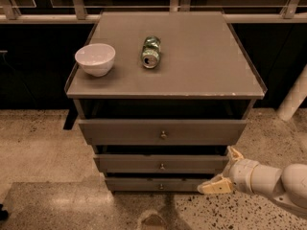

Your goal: Open middle drawer

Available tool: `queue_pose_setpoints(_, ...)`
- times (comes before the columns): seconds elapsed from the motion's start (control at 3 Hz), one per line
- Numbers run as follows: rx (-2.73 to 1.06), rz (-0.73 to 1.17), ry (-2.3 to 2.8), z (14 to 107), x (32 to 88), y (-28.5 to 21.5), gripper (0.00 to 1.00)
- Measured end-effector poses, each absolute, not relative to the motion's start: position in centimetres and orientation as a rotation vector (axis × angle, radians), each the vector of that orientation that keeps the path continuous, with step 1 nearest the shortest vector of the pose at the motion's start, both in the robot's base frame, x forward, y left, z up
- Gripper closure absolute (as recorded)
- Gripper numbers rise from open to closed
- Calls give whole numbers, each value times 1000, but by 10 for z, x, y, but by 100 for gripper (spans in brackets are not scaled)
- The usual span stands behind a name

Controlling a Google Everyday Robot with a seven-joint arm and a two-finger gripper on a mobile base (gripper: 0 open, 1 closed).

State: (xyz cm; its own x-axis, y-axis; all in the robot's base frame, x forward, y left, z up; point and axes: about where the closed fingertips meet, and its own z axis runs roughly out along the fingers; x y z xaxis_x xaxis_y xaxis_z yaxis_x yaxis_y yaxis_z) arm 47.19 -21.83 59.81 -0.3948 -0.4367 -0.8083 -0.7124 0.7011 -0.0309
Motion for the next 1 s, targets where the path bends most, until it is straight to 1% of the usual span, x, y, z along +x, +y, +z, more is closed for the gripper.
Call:
queue_pose_setpoints(0.33, -737, 388, 2061, 571, 470, -226, 0)
queue_pose_setpoints(0.67, -643, 414, 2069, 533, 475, -228, 0)
queue_pose_setpoints(1.0, -633, 430, 2074, 525, 473, -226, 19)
